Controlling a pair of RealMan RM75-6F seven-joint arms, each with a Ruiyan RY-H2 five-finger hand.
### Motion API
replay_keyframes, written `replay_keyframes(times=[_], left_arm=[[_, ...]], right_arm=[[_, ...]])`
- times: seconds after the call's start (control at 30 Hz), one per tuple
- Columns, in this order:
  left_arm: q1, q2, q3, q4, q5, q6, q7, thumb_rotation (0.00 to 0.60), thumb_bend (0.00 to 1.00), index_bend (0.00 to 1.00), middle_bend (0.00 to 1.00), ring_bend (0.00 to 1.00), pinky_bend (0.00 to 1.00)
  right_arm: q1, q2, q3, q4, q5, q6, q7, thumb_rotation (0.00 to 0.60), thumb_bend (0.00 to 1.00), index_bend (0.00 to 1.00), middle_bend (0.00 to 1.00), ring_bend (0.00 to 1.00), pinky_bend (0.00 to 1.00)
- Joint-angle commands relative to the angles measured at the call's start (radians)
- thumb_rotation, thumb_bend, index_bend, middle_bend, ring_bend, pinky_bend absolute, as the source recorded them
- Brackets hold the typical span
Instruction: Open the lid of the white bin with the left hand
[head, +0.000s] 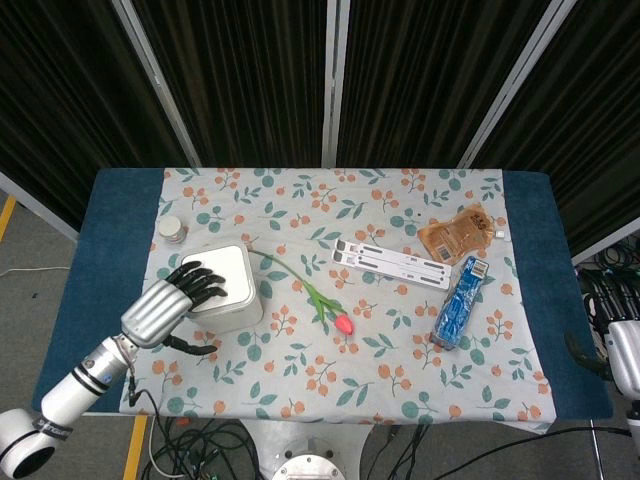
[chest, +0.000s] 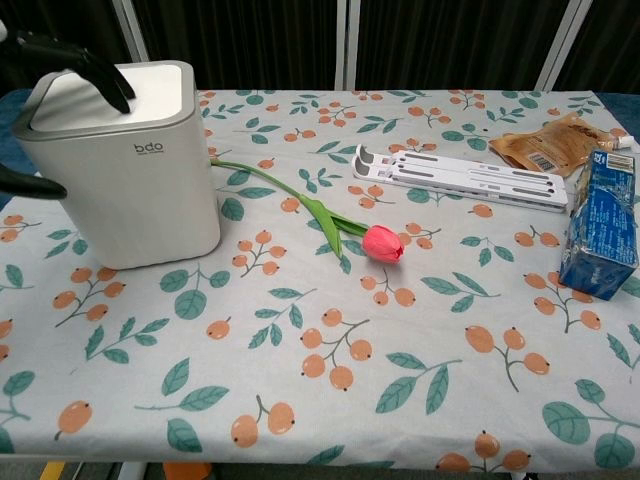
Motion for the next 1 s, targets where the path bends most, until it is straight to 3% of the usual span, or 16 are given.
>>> replay_keyframes(times=[0.03,0.33,0.47,0.8,1.0], left_arm=[[0.044,0.004,-0.039,0.011,-0.004,0.131,-0.035,0.337,0.02,0.27,0.22,0.14,0.10],[0.127,0.054,-0.069,0.007,-0.072,0.273,-0.050,0.338,0.02,0.26,0.21,0.14,0.10],[0.175,0.071,-0.066,0.010,-0.131,0.300,-0.035,0.311,0.02,0.26,0.21,0.14,0.10],[0.305,0.047,0.003,0.047,-0.322,0.269,0.092,0.306,0.02,0.26,0.21,0.14,0.10],[0.408,0.009,0.056,0.032,-0.325,0.353,0.148,0.307,0.02,0.26,0.21,0.14,0.10]], right_arm=[[0.000,-0.002,0.000,0.002,-0.001,0.000,0.001,0.600,0.26,0.00,0.07,0.00,0.01],[-0.002,-0.006,-0.002,0.007,-0.002,0.004,0.000,0.600,0.26,0.00,0.07,0.00,0.01],[-0.001,-0.010,-0.004,0.011,-0.004,0.000,0.000,0.600,0.26,0.00,0.07,0.00,0.01],[0.007,-0.034,-0.025,0.039,-0.016,-0.035,0.026,0.600,0.26,0.00,0.07,0.00,0.00],[0.005,-0.053,-0.037,0.054,-0.044,-0.024,0.040,0.600,0.26,0.00,0.06,0.00,0.00]])
